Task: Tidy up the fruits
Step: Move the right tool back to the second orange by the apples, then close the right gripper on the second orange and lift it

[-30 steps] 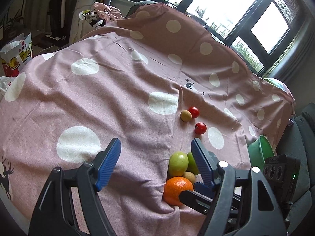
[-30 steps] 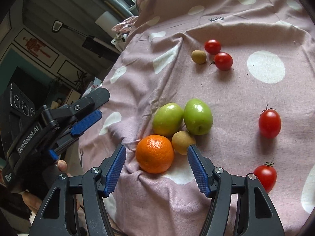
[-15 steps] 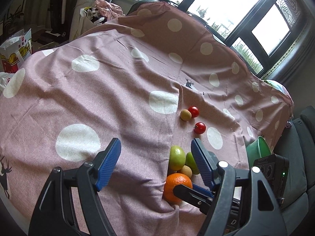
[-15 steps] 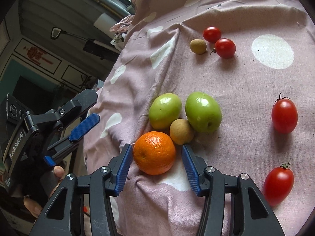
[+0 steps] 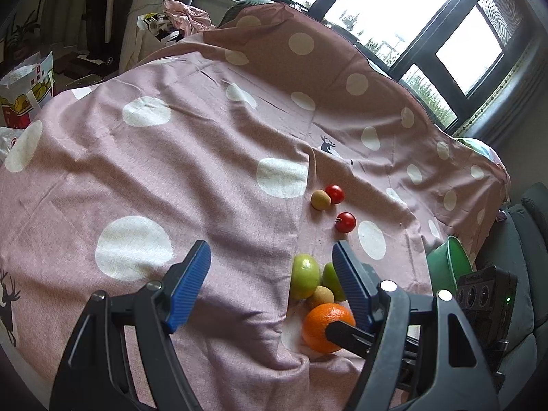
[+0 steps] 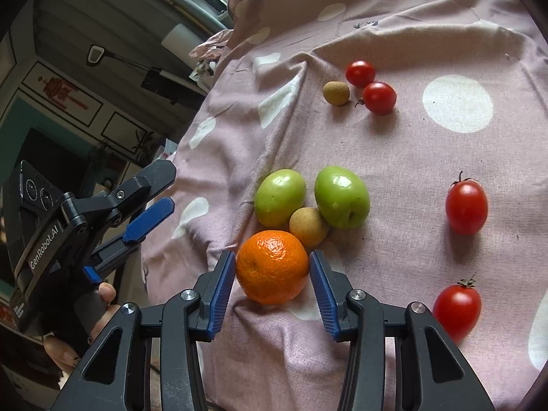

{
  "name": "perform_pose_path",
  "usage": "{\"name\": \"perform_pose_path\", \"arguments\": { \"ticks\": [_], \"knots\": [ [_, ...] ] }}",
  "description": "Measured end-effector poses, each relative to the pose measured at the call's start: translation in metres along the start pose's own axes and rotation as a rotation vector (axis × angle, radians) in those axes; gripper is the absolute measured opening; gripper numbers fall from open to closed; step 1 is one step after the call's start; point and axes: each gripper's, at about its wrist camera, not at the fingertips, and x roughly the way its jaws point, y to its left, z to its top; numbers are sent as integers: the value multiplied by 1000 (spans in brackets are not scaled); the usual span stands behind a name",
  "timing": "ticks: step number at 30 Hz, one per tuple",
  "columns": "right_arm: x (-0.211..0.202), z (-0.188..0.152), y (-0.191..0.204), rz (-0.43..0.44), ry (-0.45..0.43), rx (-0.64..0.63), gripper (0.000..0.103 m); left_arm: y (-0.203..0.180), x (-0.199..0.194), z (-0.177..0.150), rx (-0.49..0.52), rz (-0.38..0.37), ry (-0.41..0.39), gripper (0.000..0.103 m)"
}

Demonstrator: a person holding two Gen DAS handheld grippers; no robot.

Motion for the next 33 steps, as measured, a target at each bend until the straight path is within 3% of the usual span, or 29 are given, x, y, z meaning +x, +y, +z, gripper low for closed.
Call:
{"name": "perform_pose_path", "arguments": {
  "ticks": [3,5,7,10,11,14,16,18,20,21,33],
  "knots": [
    [-10,2,-2,-28,-14,7,45,-3,1,-1,11,0,2,73],
    [-18,3,-4,-34,-30,10,26,-5,1,-1,16,0,2,73],
    [-29,6,-7,-38,-47,18,26,-7,2,-2,27,1,3,73],
    [-30,6,-8,-179,-46,5,26,-10,4,-3,38,8,9,73],
    [-29,6,-11,-183,-41,16,26,-11,4,-4,42,7,11,73],
    [-25,8,-23,-111,-8,77,26,-13,4,-4,49,6,9,73],
    [-25,8,-21,-119,-15,61,27,-13,5,-4,50,8,10,73],
    [-24,8,-17,-112,-21,49,34,-13,5,-4,48,11,14,73],
    [-22,7,-17,-67,-14,64,52,-12,4,-4,47,11,13,73],
    [-20,7,-18,-45,-12,75,53,-12,3,-4,45,8,12,73],
    [15,10,-8,74,27,110,54,-10,3,-4,32,-3,12,73]
  ]
}}
